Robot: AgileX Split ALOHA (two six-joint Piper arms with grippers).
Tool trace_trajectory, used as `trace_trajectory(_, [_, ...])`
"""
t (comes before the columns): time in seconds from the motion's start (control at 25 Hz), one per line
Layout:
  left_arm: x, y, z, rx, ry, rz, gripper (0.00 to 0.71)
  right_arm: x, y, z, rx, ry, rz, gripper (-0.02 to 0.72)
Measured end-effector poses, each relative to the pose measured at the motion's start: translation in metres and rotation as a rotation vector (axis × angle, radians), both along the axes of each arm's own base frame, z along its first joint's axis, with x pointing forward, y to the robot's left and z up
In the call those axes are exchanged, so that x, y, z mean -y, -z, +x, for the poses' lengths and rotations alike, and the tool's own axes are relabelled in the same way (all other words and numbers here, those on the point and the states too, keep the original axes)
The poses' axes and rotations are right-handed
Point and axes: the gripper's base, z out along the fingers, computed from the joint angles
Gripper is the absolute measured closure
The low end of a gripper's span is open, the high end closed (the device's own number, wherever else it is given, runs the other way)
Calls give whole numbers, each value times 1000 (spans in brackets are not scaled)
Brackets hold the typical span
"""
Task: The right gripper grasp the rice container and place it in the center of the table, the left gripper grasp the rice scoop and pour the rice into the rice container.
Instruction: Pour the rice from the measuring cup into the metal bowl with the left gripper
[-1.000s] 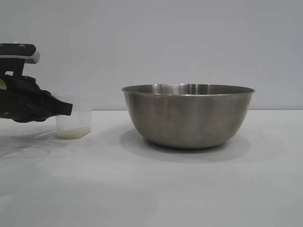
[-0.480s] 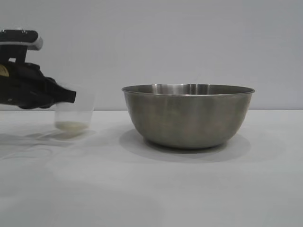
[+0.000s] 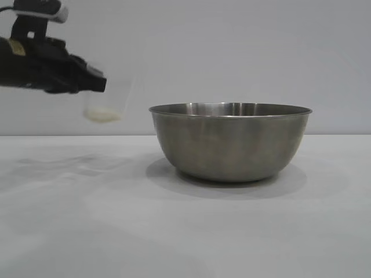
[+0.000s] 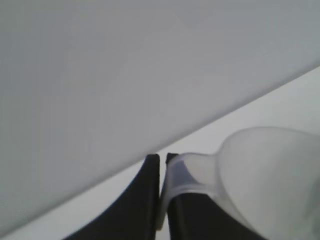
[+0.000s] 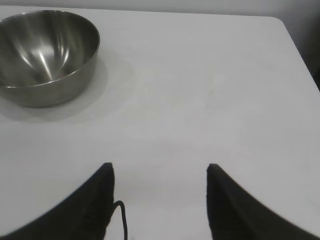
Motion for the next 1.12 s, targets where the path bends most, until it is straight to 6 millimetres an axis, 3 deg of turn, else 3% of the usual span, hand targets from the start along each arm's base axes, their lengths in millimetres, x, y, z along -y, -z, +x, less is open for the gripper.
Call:
trace_trajectory(0.16, [15, -22, 11, 120, 90, 70, 710, 0, 0, 0, 0, 3, 6, 312])
trace_trajectory(0.4, [58, -39, 11, 294, 278, 348, 710, 0, 0, 0, 0, 3, 6, 312])
trace_trajectory(0.72, [111, -25, -8, 575, 361, 860, 710, 0, 0, 0, 0, 3, 6, 312])
trace_trajectory(1.12, [138, -18, -23, 997, 384, 1259, 710, 0, 0, 0, 0, 3, 6, 312])
